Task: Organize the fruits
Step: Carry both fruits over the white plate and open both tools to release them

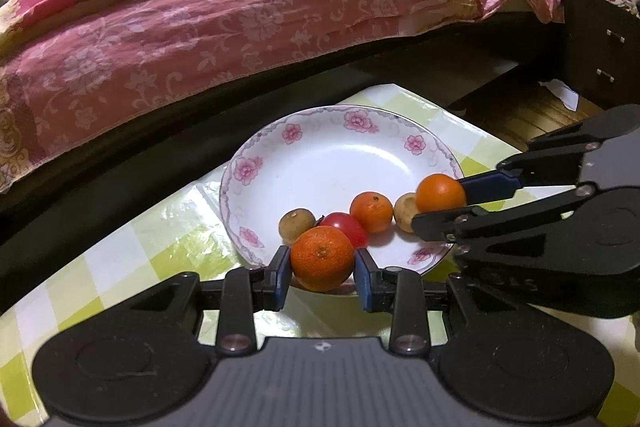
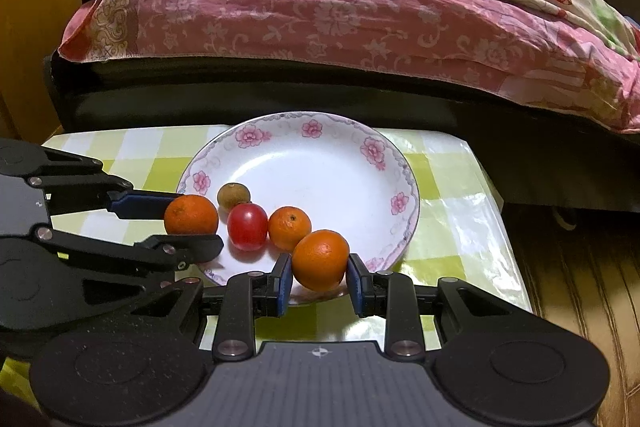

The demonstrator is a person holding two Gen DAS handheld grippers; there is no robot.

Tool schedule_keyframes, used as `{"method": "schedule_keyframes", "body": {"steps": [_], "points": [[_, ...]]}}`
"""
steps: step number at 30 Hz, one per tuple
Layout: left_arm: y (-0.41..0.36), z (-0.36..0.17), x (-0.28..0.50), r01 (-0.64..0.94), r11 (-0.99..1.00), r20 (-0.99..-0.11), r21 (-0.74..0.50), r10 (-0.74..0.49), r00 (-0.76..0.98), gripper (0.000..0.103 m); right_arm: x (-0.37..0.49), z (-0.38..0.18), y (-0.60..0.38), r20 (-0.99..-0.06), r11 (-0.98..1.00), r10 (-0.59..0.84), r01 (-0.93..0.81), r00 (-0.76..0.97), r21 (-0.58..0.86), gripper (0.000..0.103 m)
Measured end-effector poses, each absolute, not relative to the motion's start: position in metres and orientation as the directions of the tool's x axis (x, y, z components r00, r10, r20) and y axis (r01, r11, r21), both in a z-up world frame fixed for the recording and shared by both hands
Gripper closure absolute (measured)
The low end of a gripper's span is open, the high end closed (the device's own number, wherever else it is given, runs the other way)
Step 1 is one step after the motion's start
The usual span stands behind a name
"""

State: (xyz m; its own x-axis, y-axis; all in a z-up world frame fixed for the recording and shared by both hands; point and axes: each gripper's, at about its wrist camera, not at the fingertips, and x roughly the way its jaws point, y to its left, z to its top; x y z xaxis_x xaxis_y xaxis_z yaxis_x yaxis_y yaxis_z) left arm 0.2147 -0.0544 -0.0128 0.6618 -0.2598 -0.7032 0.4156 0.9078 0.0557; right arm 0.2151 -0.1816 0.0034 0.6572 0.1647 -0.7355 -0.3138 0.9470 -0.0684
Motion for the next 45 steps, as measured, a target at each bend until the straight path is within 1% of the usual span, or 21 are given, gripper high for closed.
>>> {"method": "schedule_keyframes", "body": {"steps": [13,21,27,35,42,45], "points": [[-0.057,-0.018,0.23,0.398,0.916,-0.708,0.059,-0.243,0.663,0.061,0.227,0.002,-0.184,-0.721,0.949,0.157,-0.305,0.674,-0.079,0.077],[-0.055,-0.01,0.232,0.38,0.924,-0.707,0.052,-0.235,0.667,0.061,0.228,0.01,-0.189,-0.697,0.954,0.166,-0.293,0.697,-0.067,0.066],[-0.053,0.001,0.231,0.377,0.925,-0.687,0.049,-0.242,0.685,0.06,0.228,0.014,-0.193,-0.684,0.958,0.174,-0.282,0.708,-0.048,0.066],[-0.048,0.014,0.225,0.372,0.927,-0.67,0.049,-0.246,0.701,0.055,0.226,0.023,-0.198,-0.661,0.965,0.175,-0.262,0.73,-0.034,0.066],[-0.032,0.022,0.208,0.363,0.932,-0.673,0.018,-0.257,0.693,0.055,0.209,0.028,-0.199,-0.667,0.959,0.191,-0.283,0.72,-0.032,0.066],[-0.024,0.022,0.196,0.361,0.933,-0.682,0.0,-0.264,0.682,0.055,0.194,0.028,-0.195,-0.687,0.949,0.209,-0.314,0.696,-0.029,0.065]]}}
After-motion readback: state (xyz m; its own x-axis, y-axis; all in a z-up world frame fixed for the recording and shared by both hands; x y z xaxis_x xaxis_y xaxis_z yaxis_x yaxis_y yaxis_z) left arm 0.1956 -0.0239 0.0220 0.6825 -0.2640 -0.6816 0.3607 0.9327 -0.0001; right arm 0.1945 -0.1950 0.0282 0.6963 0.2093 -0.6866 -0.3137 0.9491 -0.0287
